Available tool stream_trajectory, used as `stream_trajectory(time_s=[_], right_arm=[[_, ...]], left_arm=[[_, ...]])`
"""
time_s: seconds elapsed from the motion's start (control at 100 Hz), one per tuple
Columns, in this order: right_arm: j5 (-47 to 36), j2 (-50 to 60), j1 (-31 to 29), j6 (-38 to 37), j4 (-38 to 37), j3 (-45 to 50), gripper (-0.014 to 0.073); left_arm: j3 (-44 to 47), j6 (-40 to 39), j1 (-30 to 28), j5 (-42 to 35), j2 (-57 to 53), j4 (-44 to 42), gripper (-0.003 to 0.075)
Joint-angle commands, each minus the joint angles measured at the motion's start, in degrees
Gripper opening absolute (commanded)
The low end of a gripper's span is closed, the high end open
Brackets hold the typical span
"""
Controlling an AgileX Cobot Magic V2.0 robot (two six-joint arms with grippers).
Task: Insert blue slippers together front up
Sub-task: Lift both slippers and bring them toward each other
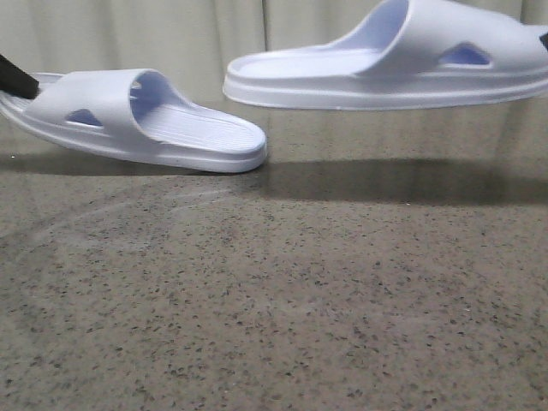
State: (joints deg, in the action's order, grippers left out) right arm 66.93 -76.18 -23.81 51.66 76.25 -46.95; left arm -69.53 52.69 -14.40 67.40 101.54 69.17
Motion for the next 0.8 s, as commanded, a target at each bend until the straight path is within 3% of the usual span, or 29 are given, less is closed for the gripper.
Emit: stream_trajectory(time_s=[0.0, 0.41, 0.79], right_arm=[[2.76, 0.9, -0.4, 0.75, 5.3, -3.42, -0.0106], [3.53, -8.76, -0.14, 1.23, 9.55, -8.76, -0.0106], [3.98, -17.39, 4.91, 1.23, 9.34, -15.68, -0.0106]], left_arm=[[-2.44, -1.38, -0.38, 5.27, -2.2, 4.81, 0.0015], [-2.8, -7.31, 2.05, 5.27, -2.2, 5.98, 0.0016], [-2.8, -12.32, 3.8, 5.27, -2.2, 8.94, 0.0016]])
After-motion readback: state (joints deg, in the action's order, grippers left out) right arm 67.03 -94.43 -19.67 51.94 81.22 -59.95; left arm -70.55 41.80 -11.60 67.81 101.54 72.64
